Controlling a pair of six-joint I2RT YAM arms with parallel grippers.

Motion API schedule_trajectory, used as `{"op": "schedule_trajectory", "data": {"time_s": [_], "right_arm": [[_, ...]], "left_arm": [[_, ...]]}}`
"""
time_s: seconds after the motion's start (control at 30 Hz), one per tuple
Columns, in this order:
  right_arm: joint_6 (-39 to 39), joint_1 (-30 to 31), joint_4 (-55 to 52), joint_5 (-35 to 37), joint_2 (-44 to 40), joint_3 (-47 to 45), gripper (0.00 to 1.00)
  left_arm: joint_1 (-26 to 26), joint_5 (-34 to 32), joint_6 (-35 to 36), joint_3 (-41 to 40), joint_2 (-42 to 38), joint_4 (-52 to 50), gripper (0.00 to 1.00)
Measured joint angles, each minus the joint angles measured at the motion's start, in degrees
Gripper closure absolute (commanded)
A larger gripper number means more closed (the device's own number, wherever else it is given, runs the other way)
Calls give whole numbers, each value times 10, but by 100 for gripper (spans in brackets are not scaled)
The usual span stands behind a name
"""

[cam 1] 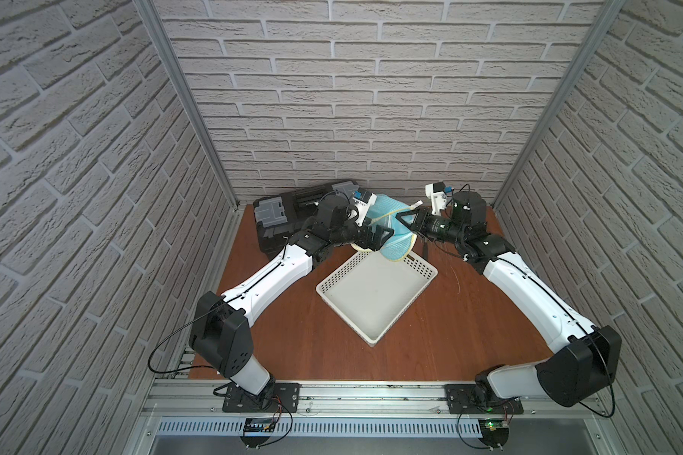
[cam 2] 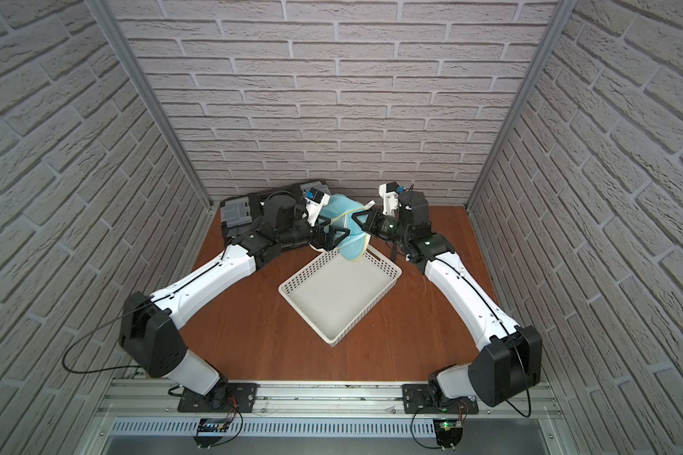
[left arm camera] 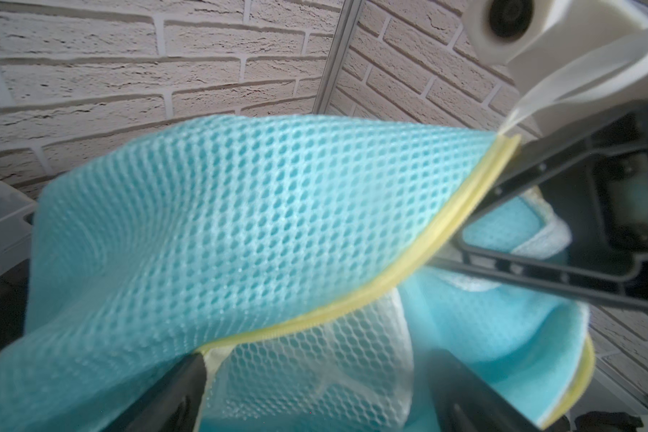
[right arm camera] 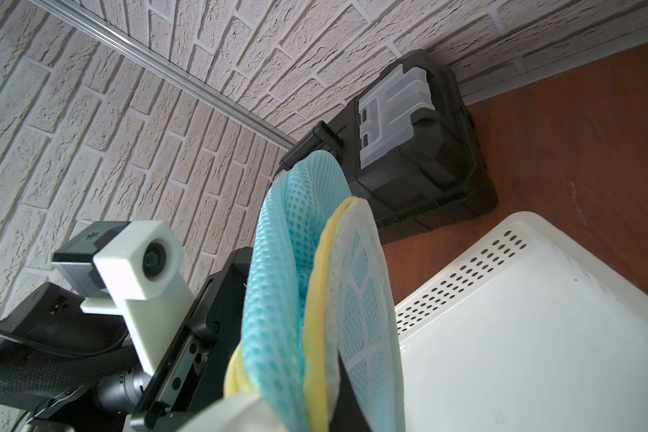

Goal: Turn the laundry bag inside out
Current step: Turn over the laundry bag.

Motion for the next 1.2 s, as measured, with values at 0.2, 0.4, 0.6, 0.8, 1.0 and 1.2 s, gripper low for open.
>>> {"op": "schedule_trajectory", "data": {"time_s": [0.2,0.4,0.6,0.8,1.0,1.2], "right_arm": [[34,0,38,-10,9,-11,97],[45,1,36,14,14,-19,97],[36,4,2,56,14,-20,97],[37,11,0,56,14,-21,97],[37,11,5,54,14,-23,97],[50,11,29,50,14,-44,97]], "left_arm": [[0,8,-7,3,7,2,35],[-16,-58,5,12,15,-15,11],[-60,-165,36,-12,-10,-7,20],[-67,-165,42,-21,-26,0,32],[-43,-123,4,-8,12,-2,30],[-22,-65,-48,-5,33,-1,46]]}}
